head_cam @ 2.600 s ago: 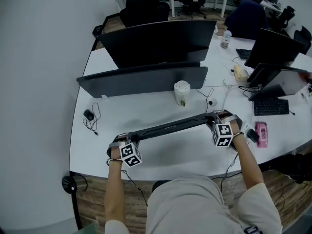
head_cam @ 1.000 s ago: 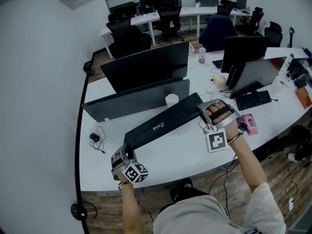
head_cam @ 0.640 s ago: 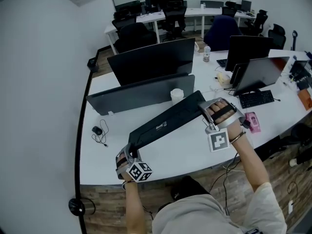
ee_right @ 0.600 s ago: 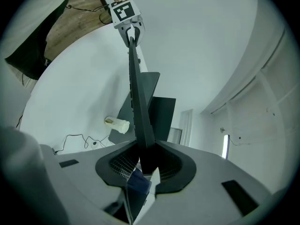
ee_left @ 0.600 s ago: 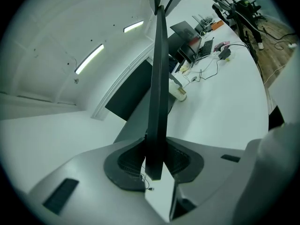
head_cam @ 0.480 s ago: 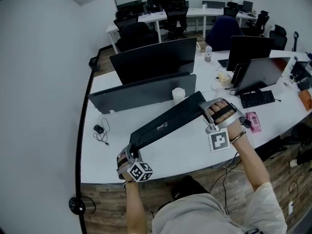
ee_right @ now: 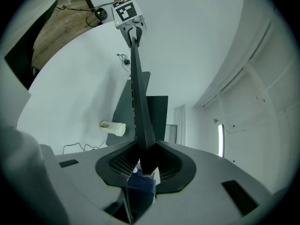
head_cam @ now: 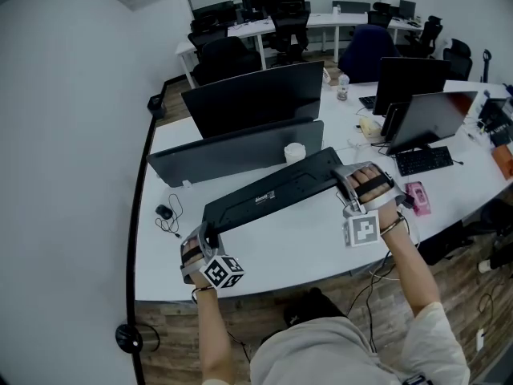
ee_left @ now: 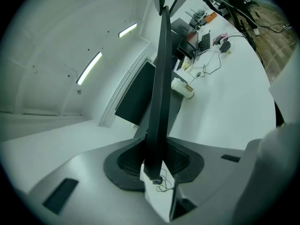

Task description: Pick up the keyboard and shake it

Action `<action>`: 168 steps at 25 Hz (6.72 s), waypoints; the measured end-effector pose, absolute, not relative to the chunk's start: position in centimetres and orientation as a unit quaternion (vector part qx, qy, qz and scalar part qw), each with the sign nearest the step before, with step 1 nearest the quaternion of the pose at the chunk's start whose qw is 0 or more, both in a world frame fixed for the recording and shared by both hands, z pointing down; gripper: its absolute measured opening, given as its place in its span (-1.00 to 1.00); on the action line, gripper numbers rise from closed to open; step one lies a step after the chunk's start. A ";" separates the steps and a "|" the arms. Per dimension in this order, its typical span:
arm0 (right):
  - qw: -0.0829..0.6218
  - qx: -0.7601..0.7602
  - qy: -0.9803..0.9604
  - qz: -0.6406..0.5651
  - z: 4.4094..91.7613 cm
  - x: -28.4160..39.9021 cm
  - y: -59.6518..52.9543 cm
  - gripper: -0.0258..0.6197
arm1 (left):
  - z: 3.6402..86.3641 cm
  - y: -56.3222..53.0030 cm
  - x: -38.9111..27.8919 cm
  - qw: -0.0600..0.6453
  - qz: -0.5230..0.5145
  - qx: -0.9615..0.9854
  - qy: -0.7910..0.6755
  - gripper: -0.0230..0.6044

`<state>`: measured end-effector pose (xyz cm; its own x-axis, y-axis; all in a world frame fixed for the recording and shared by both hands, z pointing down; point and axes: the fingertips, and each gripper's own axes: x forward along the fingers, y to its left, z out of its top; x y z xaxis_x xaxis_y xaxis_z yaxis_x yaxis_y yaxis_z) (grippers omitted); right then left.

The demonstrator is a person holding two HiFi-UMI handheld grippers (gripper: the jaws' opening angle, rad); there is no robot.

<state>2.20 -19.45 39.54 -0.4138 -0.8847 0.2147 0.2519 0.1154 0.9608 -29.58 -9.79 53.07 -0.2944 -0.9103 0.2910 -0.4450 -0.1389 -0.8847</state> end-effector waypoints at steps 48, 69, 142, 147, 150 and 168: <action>0.253 0.486 -0.565 -0.617 30.8 7.1 -16.1 -0.52 | 31.3 -6.9 -27.4 0.466 -0.462 -0.386 0.649 -0.56; 0.417 0.320 -0.678 -0.513 47.7 6.5 -20.0 -0.53 | 50.1 -9.6 -27.1 0.338 -0.570 -0.524 0.535 -0.56; 0.048 0.148 -0.804 0.574 69.5 9.7 -26.3 -0.33 | 68.5 -13.8 -24.1 -0.555 0.232 -0.729 0.328 -0.23; 0.052 0.148 -0.800 0.579 69.4 9.8 -26.5 -0.31 | 68.8 -13.9 -24.0 -0.559 0.242 -0.727 0.317 -0.23; 0.055 0.147 -0.802 0.576 69.5 9.9 -26.9 -0.31 | 68.9 -14.1 -23.8 -0.565 0.244 -0.722 0.316 -0.23; 0.070 0.155 -0.810 0.562 68.8 9.3 -26.8 -0.38 | 70.0 -13.7 -24.5 -0.566 0.234 -0.712 0.345 -0.51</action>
<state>9.35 -26.81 68.80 -0.9420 -0.1729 0.2877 -0.3300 0.3206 -0.8879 -24.52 -13.72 69.97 0.6532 -0.7550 0.0571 -0.2259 -0.1224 0.9664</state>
